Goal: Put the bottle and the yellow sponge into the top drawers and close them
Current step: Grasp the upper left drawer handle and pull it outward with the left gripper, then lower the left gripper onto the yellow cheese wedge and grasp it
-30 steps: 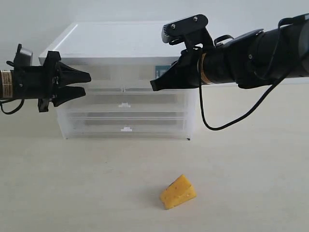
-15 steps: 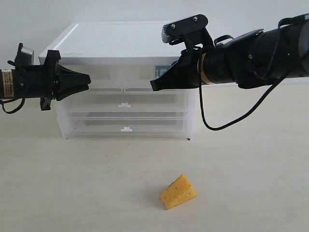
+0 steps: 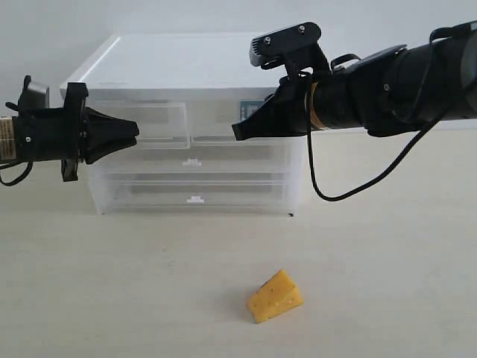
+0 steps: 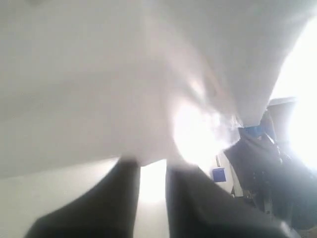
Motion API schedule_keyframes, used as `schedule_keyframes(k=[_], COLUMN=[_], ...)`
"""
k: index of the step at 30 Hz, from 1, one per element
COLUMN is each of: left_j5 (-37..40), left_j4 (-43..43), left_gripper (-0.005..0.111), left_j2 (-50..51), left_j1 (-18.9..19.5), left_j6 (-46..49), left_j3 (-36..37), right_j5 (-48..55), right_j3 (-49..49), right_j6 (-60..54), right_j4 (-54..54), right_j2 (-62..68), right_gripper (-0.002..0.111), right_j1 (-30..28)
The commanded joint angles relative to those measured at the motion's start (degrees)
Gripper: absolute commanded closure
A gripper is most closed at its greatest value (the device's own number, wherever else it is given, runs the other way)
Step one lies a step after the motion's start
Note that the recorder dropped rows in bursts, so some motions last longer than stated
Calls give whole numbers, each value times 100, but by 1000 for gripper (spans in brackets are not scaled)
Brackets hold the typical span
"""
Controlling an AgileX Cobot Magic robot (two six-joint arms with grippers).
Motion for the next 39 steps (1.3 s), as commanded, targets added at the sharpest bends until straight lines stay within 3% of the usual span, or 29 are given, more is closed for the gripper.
schedule_keyframes(k=[1,16,25,28,33,35,39], left_j5=[-176,-176,-176,-176,-713,-881,-881], left_j4=[538,628,364,355,157,101,407], left_gripper=[103,103,103,91,30,27,47], left_j2=[-325,-1386,-1439,-1448,-1458,-1491,-1864], left_j1=[-17,-17,-7,-7,-7,-7,-18], left_j6=[29,377,598,749,986,986,1023], left_j3=[309,1920,2154,2154,2154,2144,2029], right_j5=[42,42,-67,-68,-68,-68,-68], right_j3=[-36,-36,-36,-36,-36,-36,-36], right_j6=[30,141,162,162,162,162,162], right_j4=[3,3,3,3,3,3,3], right_j2=[-10,-10,-10,-10,-10,-10,-10], right_gripper=[108,108,108,108,108,108,108], right_j1=[-17,-17,-17,-17,-17,-17,-17])
